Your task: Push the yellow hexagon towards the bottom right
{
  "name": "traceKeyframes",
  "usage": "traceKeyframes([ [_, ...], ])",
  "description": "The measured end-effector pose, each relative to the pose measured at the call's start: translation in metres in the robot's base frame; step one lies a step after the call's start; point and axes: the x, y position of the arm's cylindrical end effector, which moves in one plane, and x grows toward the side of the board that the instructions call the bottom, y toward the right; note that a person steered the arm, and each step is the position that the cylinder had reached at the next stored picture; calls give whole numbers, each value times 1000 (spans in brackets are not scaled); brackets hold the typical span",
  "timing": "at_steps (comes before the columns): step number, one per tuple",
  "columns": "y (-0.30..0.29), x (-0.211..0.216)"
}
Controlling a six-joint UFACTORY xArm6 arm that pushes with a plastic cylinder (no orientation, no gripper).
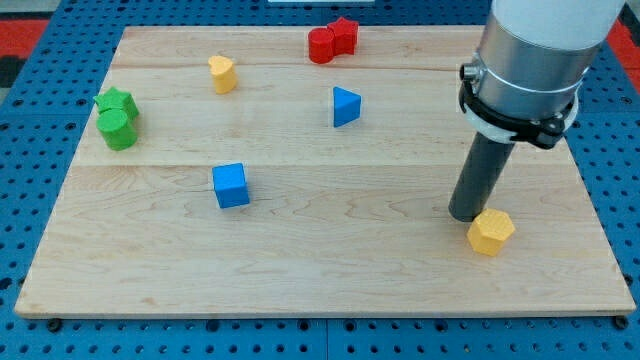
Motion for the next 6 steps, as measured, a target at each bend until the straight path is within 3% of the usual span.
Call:
traceKeyframes([
  [6,13,22],
])
